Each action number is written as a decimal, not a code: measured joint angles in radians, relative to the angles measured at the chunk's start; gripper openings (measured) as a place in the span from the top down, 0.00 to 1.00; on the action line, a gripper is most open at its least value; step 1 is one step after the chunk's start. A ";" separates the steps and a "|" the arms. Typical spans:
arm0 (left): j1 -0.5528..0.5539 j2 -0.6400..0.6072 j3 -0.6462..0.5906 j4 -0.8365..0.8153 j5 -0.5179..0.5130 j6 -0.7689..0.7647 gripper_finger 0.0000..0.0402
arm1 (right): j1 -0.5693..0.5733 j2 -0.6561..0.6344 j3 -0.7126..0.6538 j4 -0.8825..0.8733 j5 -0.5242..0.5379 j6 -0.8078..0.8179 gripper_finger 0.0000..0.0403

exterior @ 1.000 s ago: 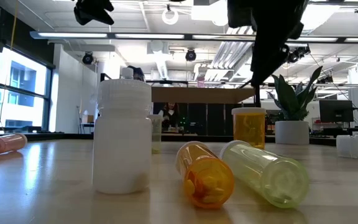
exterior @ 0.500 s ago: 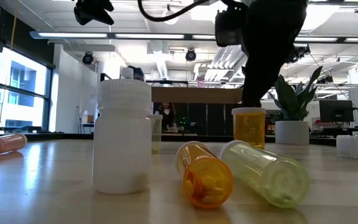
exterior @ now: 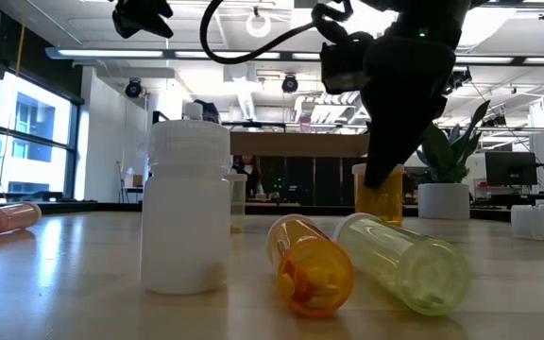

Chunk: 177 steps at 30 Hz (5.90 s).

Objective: Pick and place medicine bottles onto shelf by color
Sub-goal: Put the big orange pill bottle on the shelf

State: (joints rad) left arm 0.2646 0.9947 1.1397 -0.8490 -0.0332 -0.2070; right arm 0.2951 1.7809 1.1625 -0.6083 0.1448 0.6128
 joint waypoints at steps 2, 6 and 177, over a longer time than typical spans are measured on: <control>0.000 0.000 0.000 0.000 0.000 0.000 0.52 | 0.000 0.000 0.000 0.000 0.000 0.013 0.47; 0.000 0.000 0.000 0.000 0.000 0.000 0.52 | 0.000 0.000 0.002 0.001 -0.002 0.016 0.53; 0.280 0.000 0.000 0.292 -0.107 0.132 0.49 | -0.983 0.160 0.846 -0.730 -0.164 -0.674 0.46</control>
State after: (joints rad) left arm 0.5449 0.9947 1.1400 -0.5568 -0.1398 -0.0746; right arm -0.6883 1.9408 2.0087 -1.3383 -0.0196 -0.0612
